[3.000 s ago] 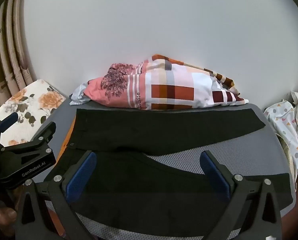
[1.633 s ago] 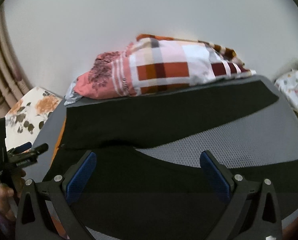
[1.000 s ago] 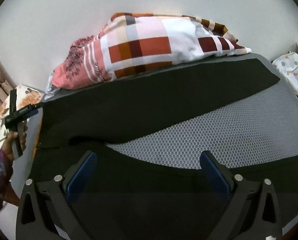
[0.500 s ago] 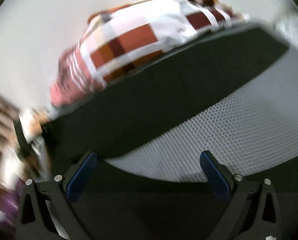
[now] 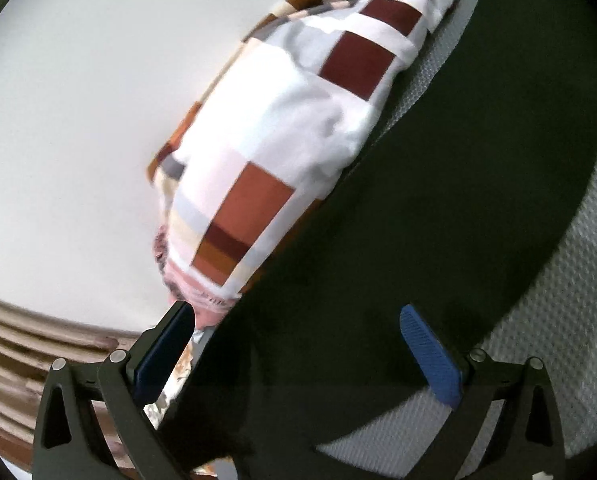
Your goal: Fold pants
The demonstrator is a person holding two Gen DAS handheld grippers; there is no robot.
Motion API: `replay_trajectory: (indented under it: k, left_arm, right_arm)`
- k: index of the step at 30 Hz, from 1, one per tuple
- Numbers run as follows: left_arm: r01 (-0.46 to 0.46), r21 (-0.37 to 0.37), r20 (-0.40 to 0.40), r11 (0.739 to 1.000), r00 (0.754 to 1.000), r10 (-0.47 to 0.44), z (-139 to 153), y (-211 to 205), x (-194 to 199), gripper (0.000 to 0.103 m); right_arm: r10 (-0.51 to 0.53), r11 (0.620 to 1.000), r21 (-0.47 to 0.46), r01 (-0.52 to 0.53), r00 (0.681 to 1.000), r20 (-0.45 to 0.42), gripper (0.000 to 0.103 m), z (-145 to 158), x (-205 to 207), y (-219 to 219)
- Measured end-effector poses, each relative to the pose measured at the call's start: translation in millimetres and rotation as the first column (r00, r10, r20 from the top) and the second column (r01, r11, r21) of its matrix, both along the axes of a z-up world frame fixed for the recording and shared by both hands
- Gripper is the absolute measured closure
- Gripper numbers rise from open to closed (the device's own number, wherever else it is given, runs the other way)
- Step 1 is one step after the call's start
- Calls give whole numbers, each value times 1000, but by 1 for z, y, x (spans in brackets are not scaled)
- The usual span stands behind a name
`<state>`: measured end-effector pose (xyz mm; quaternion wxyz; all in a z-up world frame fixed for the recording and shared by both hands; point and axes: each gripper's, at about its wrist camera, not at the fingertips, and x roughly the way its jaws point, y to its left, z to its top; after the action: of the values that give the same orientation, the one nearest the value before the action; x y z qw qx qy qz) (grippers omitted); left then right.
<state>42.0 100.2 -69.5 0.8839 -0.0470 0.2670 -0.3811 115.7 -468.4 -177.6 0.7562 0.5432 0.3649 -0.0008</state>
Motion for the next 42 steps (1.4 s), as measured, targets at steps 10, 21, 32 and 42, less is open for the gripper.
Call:
replay_trajectory:
  k: [10, 21, 32, 42]
  left_arm:
    - [128, 166, -102, 978, 988, -112, -43, -17, -53, 90]
    - [57, 131, -127, 990, 991, -40, -45, -4, -43, 88]
    - [-33, 55, -227, 998, 973, 44, -42, 48, -27, 88]
    - [-7, 174, -266, 985, 962, 54, -79, 56, -50, 83]
  right_arm:
    - [50, 997, -49, -62, 975, -216, 9, -29, 59, 4]
    - [84, 985, -134, -109, 981, -177, 97, -22, 55, 5]
    - [-32, 988, -150, 39, 998, 49, 98, 38, -203, 36]
    - [-86, 995, 43, 92, 987, -136, 98, -62, -301, 67]
